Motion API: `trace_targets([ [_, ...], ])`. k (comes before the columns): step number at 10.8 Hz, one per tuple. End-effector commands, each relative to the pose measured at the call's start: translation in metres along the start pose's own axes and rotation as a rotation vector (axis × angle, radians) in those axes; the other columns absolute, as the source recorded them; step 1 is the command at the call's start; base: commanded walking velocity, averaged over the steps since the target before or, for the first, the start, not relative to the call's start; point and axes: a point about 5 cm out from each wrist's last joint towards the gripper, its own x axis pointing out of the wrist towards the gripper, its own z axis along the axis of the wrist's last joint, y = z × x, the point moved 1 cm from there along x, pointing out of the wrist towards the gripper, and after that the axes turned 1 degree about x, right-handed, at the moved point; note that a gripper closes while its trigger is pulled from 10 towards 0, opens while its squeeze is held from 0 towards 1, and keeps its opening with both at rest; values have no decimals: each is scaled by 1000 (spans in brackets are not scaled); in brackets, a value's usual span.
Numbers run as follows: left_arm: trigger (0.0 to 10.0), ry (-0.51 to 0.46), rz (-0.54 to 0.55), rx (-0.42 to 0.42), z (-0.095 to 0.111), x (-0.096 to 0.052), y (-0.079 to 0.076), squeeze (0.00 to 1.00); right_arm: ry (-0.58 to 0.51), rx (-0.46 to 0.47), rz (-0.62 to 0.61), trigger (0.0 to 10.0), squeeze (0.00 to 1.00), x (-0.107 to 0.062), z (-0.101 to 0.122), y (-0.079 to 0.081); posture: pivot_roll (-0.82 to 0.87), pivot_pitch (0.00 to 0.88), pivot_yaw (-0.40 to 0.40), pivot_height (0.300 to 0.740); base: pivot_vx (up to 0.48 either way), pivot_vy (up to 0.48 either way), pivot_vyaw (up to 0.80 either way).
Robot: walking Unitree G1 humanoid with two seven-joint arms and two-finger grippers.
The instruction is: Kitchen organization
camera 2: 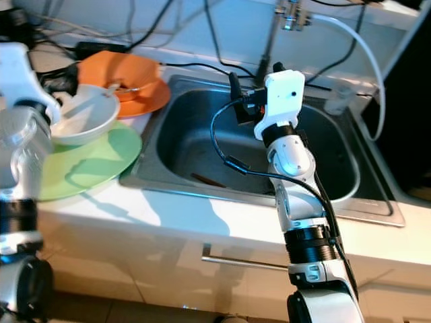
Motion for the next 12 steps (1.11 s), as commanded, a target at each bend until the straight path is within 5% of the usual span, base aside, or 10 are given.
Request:
trace_targets([
  [1,10000,-16,-66,19,14,3,-7,0,-9,-9,-10,10000,0,2,3,-4,-2,25,-71,740,0,0,0],
  [4,10000,15,-118,103,25,3,6,0,-2,-5,-12,10000,0,3,1,-3,12,26,-69,740,0,0,0],
  [8,10000,171,-42,173,-10,-8,35,0,6,2,0,10000,0,5,-2,1,36,29,-73,740,0,0,0],
  [12,10000,218,27,144,-21,-6,50,0,3,2,-9,10000,0,4,-3,0,28,26,-64,740,0,0,0],
])
